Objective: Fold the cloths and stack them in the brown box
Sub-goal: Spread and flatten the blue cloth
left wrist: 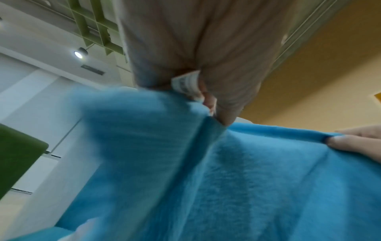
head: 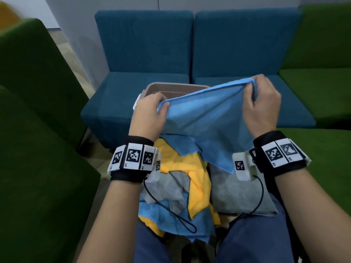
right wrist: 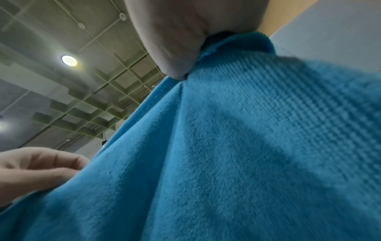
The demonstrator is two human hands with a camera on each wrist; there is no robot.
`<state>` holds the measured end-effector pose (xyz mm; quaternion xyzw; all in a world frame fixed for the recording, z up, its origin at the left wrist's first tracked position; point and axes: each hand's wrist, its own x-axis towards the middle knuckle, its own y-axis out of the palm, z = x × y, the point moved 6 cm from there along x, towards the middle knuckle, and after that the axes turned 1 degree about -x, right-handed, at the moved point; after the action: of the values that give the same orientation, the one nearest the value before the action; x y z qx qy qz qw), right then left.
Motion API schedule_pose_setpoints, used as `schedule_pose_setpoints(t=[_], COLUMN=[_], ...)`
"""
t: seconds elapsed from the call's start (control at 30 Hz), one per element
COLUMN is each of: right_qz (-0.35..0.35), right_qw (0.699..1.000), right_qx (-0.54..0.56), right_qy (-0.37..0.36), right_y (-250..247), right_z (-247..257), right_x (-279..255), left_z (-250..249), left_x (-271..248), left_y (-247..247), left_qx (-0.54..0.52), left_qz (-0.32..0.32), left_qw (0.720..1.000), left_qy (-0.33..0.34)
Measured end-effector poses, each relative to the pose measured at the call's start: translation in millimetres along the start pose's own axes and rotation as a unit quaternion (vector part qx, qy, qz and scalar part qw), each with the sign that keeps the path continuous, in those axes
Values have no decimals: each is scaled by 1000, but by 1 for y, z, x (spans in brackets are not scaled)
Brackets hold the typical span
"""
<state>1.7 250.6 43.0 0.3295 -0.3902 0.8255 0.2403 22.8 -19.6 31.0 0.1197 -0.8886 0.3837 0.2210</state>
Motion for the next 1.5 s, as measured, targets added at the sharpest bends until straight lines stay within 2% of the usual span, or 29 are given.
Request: schedule_pose_setpoints(t=[0.07, 0.23, 0.4, 0.47, 0.6, 0.73, 0.97, 1.1, 1.23, 1.33, 1.5], right_qz=[4, -5, -103, -104, 21, 0, -26, -46, 11, 39, 156], right_qw=[1000, 1000, 994, 993, 999, 999, 997, 995, 994, 992, 974], right_qx=[-17, -25, -22, -25, -36, -23, -1, 15, -2, 29, 129], right_qy=[3, -4, -41, -41, -3, 28, 72, 86, 110, 120, 97], right_y=[-2, -8, -38, -38, -11, -19, -25, -29, -15, -5, 17], right_z=[-5, -10, 3, 2, -26, -44, -60, -66, -66, -55, -17], right_x=[2, 14, 51, 52, 30, 20, 5, 4, -1, -10, -35], left_z=[9, 13, -13, -15, 19, 42, 45, 40, 42, 41, 20], left_x=[1, 15, 32, 32, 12, 0, -5, -5, -2, -7, -20], left_y=[-7, -37, -86, -85, -50, -41, -47, -45, -32, -27, -8], left_qx=[2, -19, -60, -50, -42, -40, -93, -60, -8, -9, -54], left_qz=[-17, -109, -228, -214, -127, -80, -112, -89, -76, -83, -29], left_qw=[1000, 994, 970, 974, 990, 992, 986, 993, 993, 989, 995], left_qy=[-16, -8, 53, 53, -46, -89, -75, -56, -92, -119, -73])
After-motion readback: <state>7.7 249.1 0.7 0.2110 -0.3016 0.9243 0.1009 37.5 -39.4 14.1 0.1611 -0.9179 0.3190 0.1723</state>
